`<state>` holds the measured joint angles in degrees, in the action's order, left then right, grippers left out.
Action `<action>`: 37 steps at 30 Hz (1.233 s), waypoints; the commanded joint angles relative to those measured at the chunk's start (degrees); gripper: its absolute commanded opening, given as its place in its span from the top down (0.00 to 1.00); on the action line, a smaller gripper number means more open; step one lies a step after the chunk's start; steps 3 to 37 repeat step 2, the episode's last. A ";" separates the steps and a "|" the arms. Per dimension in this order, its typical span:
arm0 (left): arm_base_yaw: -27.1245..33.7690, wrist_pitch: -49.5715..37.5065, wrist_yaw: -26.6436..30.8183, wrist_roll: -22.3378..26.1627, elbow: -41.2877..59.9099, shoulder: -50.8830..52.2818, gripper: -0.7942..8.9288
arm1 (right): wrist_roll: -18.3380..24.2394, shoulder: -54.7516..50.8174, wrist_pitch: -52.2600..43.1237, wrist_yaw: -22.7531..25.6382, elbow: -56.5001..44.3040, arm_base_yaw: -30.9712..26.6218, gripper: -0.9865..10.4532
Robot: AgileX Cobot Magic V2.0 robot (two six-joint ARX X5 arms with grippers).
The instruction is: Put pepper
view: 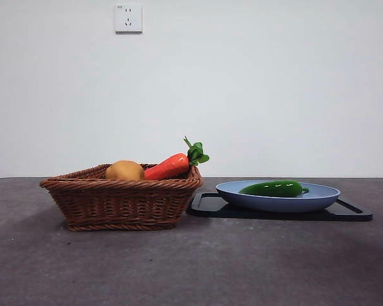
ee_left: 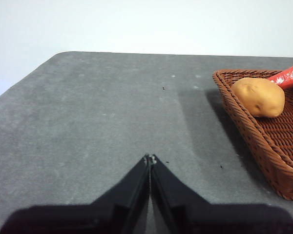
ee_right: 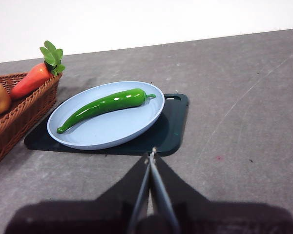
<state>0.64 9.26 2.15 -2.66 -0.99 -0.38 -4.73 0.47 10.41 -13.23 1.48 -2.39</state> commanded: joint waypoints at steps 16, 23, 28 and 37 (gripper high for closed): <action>0.17 -0.66 -0.28 -0.39 0.61 0.11 0.91 | -0.37 -0.09 -0.11 0.15 -0.66 -0.17 0.90; 0.17 -0.66 -0.28 -0.39 0.61 0.11 0.91 | -0.37 -0.09 -0.11 0.15 -0.66 -0.17 0.90; 0.17 -0.66 -0.28 -0.39 0.61 0.11 0.91 | -0.37 -0.09 -0.11 0.15 -0.66 -0.17 0.90; 0.17 -0.66 -0.28 -0.39 0.61 0.11 0.91 | -0.37 -0.09 -0.11 0.15 -0.66 -0.17 0.90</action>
